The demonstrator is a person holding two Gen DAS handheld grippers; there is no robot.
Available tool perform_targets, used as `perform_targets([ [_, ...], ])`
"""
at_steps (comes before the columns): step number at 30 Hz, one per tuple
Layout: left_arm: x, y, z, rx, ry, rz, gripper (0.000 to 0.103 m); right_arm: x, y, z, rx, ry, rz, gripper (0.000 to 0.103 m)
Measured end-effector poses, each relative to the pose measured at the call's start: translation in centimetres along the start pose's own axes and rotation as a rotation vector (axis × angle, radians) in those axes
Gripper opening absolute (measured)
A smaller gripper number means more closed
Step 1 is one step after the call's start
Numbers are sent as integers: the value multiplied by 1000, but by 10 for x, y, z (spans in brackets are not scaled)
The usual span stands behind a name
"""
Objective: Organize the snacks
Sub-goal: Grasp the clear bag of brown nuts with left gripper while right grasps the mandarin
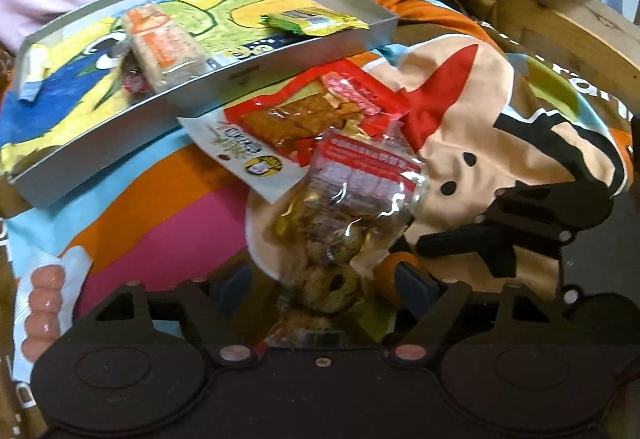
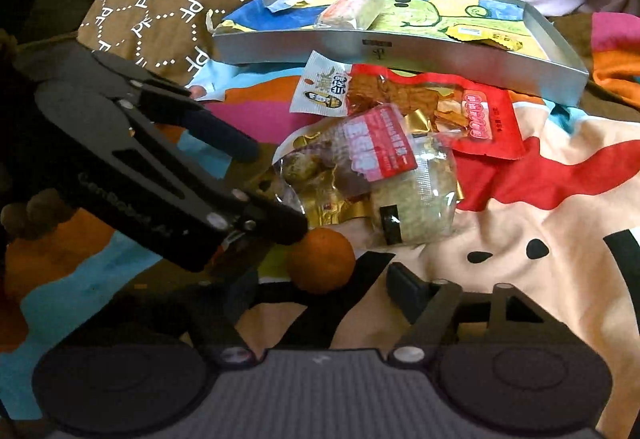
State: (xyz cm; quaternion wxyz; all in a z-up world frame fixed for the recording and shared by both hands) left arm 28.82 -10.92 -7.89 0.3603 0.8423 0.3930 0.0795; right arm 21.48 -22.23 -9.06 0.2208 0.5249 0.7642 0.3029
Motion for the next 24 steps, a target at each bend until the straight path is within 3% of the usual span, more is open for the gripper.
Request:
perform_targets([
  [5, 6, 9, 7, 27, -59, -30, 72, 1, 1, 1, 0, 2, -4, 67],
  [12, 20, 12, 13, 61, -118, -117, 49, 1, 1, 5, 0, -2, 0, 61],
  [20, 20, 10, 11, 66, -101, -145, 45, -1, 4, 8, -8, -9, -10, 59],
  [24, 18, 9, 9, 66, -78, -145, 44, 0, 6, 11, -18, -19, -24, 43],
])
Point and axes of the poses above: each gripper's, at about its wrist camera, not at the fingertips, and z roughly the way its jaws point, x to its left, y to its top, the point moved 2 cm from there along z, roughly the way its jaws point, and after that the axes turned 1 degree about -y, right-handed, at the moved point
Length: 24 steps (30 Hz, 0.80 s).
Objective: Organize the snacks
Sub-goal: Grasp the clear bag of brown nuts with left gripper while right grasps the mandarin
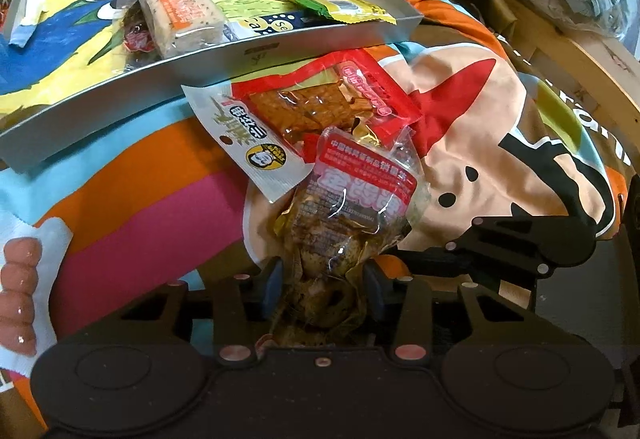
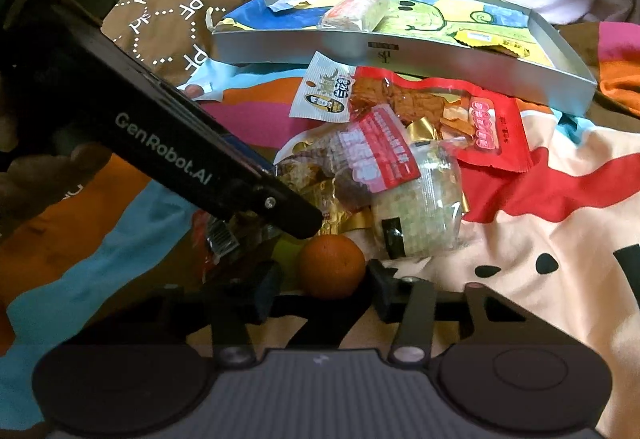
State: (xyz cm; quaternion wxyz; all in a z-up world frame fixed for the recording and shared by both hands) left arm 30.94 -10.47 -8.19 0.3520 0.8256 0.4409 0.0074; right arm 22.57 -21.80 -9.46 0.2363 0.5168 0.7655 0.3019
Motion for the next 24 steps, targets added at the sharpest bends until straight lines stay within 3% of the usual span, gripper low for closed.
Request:
perform_targets([
  [2, -2, -1, -2, -2, 12, 6, 43, 2, 0, 1, -3, -5, -8, 39],
  [16, -7, -15, -30, -11, 83, -43, 41, 25, -5, -12, -44, -37, -153, 39],
  [24, -15, -18, -64, -73, 164, -68, 41, 38, -2, -28, -137, -79, -219, 39],
])
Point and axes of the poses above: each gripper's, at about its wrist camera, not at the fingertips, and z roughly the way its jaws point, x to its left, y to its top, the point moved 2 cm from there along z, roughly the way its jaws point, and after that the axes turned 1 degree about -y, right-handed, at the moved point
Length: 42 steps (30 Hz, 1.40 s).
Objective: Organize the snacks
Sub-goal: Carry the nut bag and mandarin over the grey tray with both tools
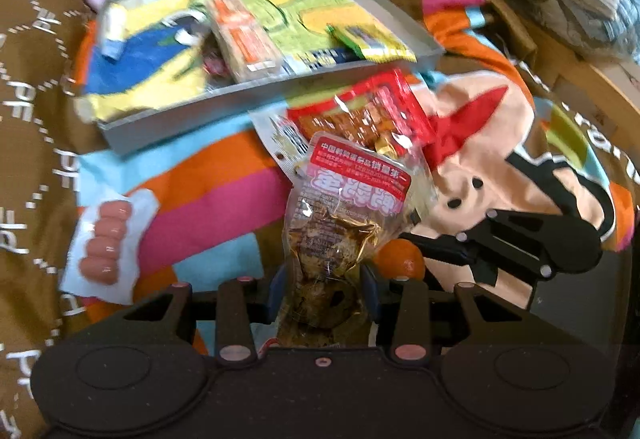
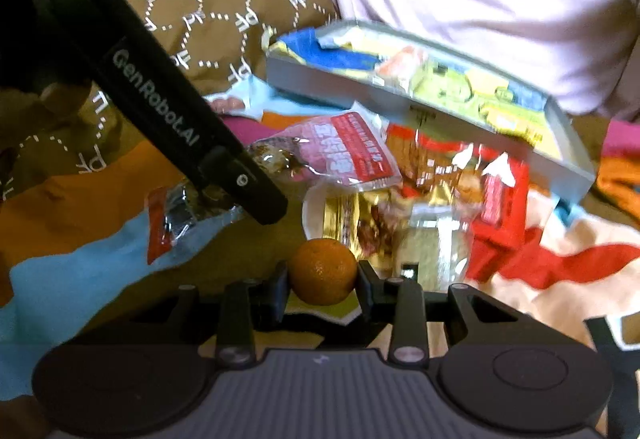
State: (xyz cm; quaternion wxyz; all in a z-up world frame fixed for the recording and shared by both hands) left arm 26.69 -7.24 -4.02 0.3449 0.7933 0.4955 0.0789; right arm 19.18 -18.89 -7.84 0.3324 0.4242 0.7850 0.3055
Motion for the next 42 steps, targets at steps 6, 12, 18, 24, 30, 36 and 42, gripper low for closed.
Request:
perform_targets([
  [6, -4, 18, -26, -101, 94, -29, 41, -1, 12, -13, -109, -47, 5, 39],
  [12, -2, 50, -41, -205, 206, -80, 42, -18, 30, -8, -209, -113, 72, 39],
  [18, 12, 89, -42, -276, 291, -155, 42, -40, 53, 5, -290, -191, 148, 39],
  [24, 36, 127, -26, -338, 403, -253, 42, -65, 74, 14, -378, -253, 189, 39],
  [30, 59, 149, 5, -338, 482, -325, 42, -86, 89, 33, -389, -286, 208, 39],
  [36, 67, 156, 35, -309, 488, -338, 42, -92, 87, 58, -360, -268, 233, 39],
  [42, 71, 154, 54, -271, 487, -335, 42, -89, 85, 76, -321, -238, 235, 39],
])
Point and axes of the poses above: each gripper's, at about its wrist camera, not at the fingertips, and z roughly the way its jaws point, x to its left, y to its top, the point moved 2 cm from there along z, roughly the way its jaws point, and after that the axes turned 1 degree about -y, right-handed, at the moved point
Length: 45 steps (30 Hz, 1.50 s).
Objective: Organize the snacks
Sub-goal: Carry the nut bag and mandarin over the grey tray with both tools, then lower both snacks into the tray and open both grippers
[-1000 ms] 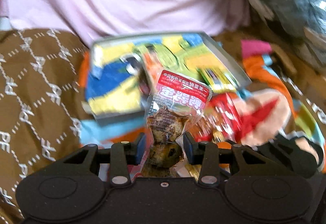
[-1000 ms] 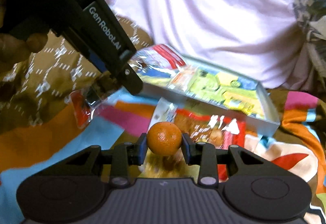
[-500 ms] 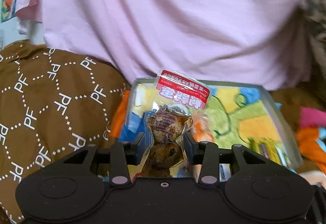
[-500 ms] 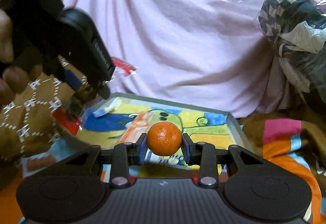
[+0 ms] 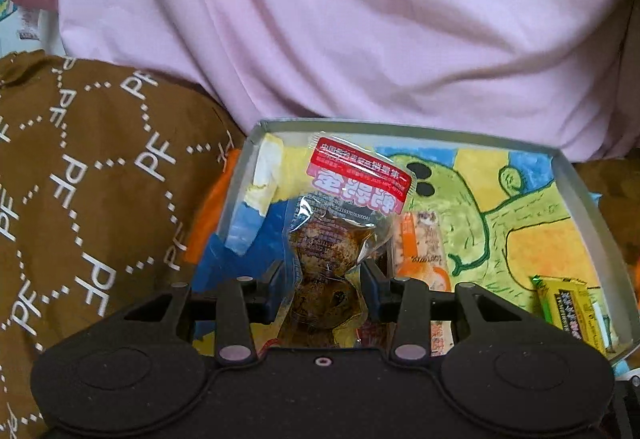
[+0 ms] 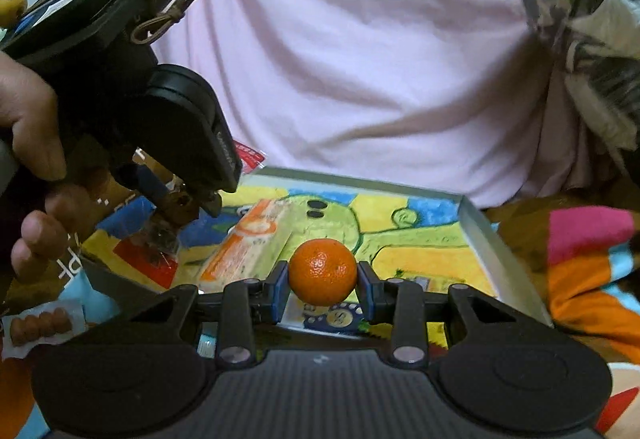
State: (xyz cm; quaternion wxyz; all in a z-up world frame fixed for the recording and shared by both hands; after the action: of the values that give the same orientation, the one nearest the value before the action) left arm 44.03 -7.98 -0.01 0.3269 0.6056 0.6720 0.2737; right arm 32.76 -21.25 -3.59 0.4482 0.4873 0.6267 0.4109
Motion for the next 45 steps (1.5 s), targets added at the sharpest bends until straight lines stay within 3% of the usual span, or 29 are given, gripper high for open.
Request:
perform_targets([
  [18, -3, -5, 11, 23, 5, 29, 49, 1, -2, 6, 48, 18, -3, 41],
  [21, -3, -5, 10, 19, 9, 33, 57, 2, -2, 6, 39, 19, -9, 55],
  [25, 0, -5, 6, 4, -1, 21, 67, 5, -1, 3, 25, 12, -22, 64],
  [29, 4, -3, -6, -49, 1, 12, 84, 3, 2, -2, -2, 2, -8, 80],
  [34, 10, 0, -29, -85, -14, 13, 90, 3, 11, -16, -49, -5, 1, 98],
  [38, 13, -1, -54, -134, -5, 34, 101, 7, 18, -33, -104, -10, 12, 103],
  [45, 18, -10, -98, -189, 4, 57, 102, 6, 28, -69, -179, -49, 66, 103],
])
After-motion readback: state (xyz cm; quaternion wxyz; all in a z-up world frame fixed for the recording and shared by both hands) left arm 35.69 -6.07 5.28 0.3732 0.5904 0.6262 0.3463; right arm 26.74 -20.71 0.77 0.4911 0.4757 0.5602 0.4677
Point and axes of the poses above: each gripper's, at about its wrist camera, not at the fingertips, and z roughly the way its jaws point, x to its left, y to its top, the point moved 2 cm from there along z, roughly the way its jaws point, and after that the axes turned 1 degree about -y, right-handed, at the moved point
